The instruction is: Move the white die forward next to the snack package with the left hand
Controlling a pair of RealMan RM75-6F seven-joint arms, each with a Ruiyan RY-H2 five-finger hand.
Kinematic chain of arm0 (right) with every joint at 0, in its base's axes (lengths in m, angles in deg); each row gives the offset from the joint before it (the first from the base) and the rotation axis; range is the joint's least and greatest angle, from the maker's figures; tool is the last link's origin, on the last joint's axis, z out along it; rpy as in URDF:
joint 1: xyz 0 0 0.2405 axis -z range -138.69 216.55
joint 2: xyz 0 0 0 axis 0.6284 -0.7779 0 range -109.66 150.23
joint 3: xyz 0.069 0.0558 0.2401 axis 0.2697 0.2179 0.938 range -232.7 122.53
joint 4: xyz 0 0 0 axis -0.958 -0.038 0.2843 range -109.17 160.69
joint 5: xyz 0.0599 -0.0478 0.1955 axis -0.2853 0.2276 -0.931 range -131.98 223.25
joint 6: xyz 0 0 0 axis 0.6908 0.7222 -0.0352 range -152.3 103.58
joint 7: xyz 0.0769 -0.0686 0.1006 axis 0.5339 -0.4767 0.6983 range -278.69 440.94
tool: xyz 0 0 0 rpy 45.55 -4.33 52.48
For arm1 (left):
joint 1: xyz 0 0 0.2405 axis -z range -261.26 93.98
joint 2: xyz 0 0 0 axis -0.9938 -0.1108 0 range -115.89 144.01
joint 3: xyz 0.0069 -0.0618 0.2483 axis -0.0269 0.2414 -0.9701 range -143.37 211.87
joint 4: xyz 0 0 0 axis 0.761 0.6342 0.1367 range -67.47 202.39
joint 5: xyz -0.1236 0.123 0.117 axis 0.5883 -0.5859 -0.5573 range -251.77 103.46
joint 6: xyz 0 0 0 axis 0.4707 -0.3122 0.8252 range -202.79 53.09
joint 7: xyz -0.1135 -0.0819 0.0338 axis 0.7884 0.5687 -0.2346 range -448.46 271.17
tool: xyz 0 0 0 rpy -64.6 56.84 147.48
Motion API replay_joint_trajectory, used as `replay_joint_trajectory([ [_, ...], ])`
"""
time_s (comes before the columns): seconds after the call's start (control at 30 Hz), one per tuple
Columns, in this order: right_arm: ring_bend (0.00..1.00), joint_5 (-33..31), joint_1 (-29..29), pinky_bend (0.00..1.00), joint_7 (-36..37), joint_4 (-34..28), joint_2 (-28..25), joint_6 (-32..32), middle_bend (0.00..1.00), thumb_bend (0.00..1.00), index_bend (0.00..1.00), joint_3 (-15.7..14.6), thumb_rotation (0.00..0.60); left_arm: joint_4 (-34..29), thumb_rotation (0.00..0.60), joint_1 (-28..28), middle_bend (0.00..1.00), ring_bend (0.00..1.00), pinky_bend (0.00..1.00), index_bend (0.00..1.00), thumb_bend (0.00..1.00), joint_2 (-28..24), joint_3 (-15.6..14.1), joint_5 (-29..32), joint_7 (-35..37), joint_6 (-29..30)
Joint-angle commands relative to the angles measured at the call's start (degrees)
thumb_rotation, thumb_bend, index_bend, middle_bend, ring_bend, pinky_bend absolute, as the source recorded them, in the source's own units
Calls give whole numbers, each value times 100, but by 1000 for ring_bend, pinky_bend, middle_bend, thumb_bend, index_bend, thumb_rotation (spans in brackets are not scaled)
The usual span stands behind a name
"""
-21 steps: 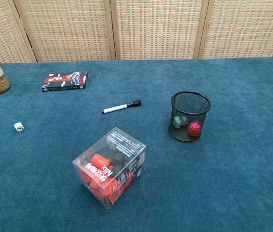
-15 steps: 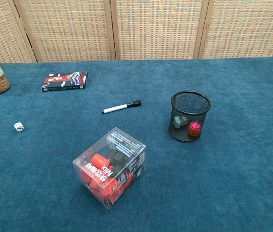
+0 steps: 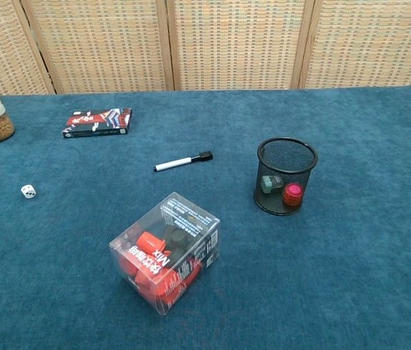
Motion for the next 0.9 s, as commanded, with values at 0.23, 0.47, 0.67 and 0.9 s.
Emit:
replay_joint_trajectory([
  [0.23,0,-13,-25,0,-20,14,26,54,0,156,47,7,600,17,600,20,0,0,0,74,57,5,-28,22,18,-81],
  [0.47,0,-23,-36,0,-47,21,53,79,0,156,47,10,600,-64,600,106,0,0,0,107,64,-77,-67,17,162,-277],
  [0.67,0,-28,-31,0,-60,6,48,80,0,156,47,7,600,-115,600,439,0,0,0,175,105,-471,-82,33,502,-887],
  [0.9,0,-26,-30,0,-72,9,57,78,0,156,47,8,600,1,600,1028,0,0,0,243,186,-1035,-46,-1,992,-1790],
])
